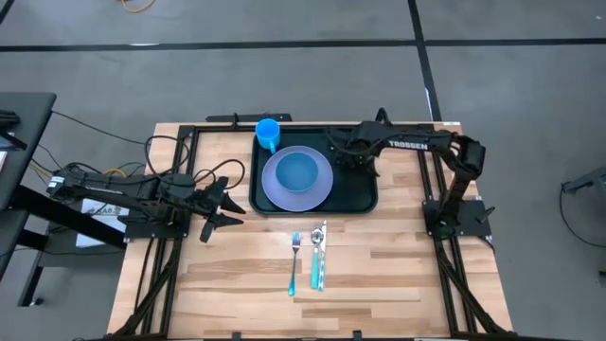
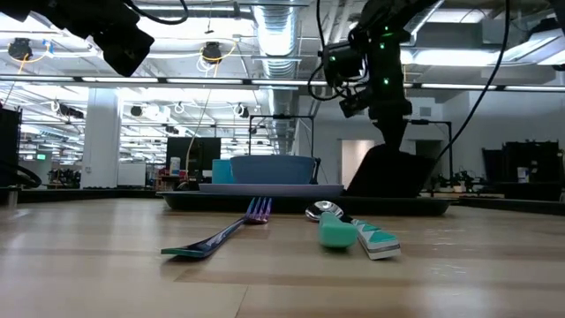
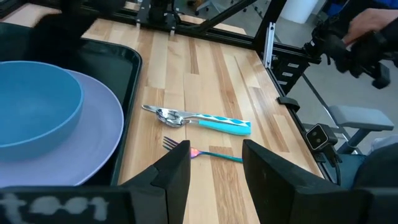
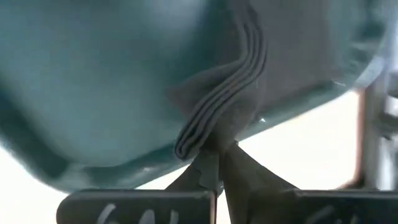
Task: Set up tray
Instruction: Put the black napkin on the black serving tray to the right of the violet plate
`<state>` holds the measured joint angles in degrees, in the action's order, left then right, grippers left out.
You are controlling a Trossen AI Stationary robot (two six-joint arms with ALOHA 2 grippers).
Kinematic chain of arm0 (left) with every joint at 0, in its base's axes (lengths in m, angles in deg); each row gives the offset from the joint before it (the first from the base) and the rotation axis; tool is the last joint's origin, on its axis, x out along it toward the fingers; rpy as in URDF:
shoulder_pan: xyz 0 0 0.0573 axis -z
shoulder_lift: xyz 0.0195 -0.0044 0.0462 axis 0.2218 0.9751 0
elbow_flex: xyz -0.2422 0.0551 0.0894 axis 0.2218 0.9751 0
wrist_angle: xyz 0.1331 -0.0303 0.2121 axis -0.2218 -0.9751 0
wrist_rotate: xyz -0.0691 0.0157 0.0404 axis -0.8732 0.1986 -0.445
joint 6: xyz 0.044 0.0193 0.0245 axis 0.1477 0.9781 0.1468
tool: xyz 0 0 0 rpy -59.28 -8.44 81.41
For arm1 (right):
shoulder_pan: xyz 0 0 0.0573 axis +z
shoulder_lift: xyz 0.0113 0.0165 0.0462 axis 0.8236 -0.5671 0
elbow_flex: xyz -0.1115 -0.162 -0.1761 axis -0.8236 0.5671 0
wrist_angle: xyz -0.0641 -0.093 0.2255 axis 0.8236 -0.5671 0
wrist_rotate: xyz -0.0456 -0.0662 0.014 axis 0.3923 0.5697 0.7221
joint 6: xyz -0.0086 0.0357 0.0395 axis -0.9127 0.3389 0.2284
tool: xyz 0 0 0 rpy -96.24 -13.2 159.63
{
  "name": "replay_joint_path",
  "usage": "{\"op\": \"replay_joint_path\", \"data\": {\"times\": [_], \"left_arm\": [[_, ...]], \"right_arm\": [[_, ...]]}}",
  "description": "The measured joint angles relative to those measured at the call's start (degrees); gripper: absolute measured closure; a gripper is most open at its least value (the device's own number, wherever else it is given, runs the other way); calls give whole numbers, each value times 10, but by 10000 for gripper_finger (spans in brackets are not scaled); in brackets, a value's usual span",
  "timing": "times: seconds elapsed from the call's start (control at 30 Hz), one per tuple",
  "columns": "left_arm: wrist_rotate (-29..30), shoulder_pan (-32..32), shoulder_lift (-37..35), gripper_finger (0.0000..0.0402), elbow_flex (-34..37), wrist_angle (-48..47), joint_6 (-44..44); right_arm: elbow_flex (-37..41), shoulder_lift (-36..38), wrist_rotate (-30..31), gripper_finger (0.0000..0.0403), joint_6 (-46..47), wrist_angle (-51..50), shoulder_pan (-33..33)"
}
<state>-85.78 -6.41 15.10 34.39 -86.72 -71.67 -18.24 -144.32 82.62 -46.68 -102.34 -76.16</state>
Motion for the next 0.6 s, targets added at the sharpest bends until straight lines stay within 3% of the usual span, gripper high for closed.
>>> {"op": "replay_joint_path", "data": {"times": [0.23, 0.6], "left_arm": [[0, 0, 0, 269, 0, 4, 0], [-4, 0, 0, 269, 0, -6, 0]], "right_arm": [[-2, -17, -39, 403, -8, 33, 61], [-12, -161, -38, 403, -15, 11, 40]]}}
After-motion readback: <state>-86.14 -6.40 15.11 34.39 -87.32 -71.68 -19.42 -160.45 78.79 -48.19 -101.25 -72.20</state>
